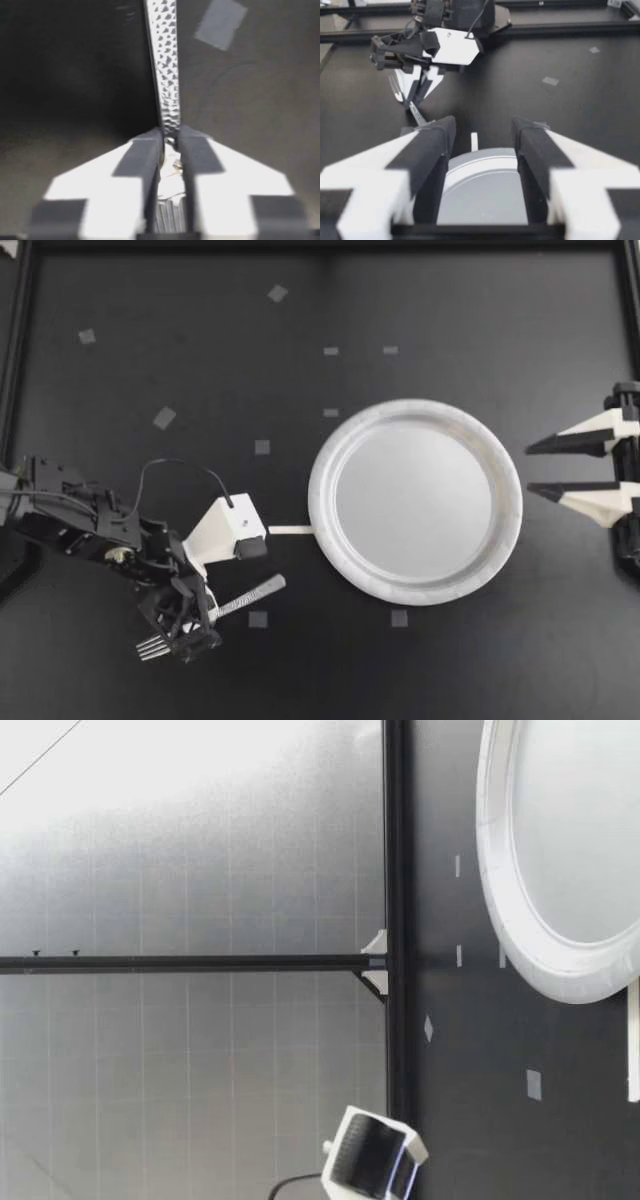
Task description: Pick up the fork and place it on the plate.
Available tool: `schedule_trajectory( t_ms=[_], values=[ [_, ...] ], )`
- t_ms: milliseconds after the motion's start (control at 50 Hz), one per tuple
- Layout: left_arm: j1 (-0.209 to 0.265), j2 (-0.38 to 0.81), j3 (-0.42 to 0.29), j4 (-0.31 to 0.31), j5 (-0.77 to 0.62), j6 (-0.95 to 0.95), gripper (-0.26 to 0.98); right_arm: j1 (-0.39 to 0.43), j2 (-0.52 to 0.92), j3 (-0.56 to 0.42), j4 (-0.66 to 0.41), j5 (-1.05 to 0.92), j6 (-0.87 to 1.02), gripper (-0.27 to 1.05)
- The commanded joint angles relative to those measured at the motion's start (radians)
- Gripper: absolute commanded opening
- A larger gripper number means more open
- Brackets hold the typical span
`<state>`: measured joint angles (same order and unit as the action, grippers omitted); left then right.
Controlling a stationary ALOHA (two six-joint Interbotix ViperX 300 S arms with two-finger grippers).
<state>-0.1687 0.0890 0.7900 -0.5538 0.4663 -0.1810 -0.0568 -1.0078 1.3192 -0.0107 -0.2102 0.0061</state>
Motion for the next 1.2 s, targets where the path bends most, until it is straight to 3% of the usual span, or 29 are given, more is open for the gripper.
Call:
schedule_trajectory(
  t_ms=[0,120,240,380,480,600,780,900,960,1060,1180],
  values=[
    [-0.035,0.003,-0.006,0.025,-0.021,0.002,0.01,-0.005,0.006,-0.006,0.006,-0.011,0.002,0.52],
    [-0.035,-0.060,-0.028,0.058,-0.066,0.003,0.01,-0.005,0.037,-0.017,0.002,-0.008,0.005,0.52],
    [-0.035,-0.152,-0.064,0.061,-0.198,0.018,0.01,-0.005,0.074,-0.060,-0.063,-0.005,-0.063,0.53],
    [-0.034,-0.238,-0.120,0.057,-0.347,0.009,0.01,-0.020,0.124,-0.153,-0.221,0.034,-0.293,0.53],
    [-0.034,-0.268,-0.132,0.037,-0.482,-0.011,0.01,-0.057,0.169,-0.215,-0.258,0.055,-0.479,0.54],
    [-0.034,-0.282,-0.091,-0.061,-0.732,-0.140,0.01,-0.117,0.222,-0.256,-0.295,0.052,-0.718,0.55],
    [-0.034,-0.291,0.025,-0.058,-1.078,-0.502,0.01,-0.181,0.285,-0.267,-0.302,-0.037,-1.071,0.56],
    [-0.031,-0.262,0.075,0.025,-1.307,-0.796,0.01,-0.222,0.334,-0.267,-0.301,-0.121,-1.266,0.56],
    [-0.026,-0.212,0.069,0.098,-1.385,-0.946,0.01,-0.238,0.371,-0.272,-0.301,-0.163,-1.374,0.56],
    [0.002,-0.129,0.023,0.244,-1.404,-1.095,0.01,-0.244,0.468,-0.288,-0.276,-0.236,-1.546,0.56],
    [0.041,-0.081,-0.032,0.413,-1.404,-1.181,0.01,-0.241,0.572,-0.302,-0.201,-0.367,-1.600,0.57]
  ],
)
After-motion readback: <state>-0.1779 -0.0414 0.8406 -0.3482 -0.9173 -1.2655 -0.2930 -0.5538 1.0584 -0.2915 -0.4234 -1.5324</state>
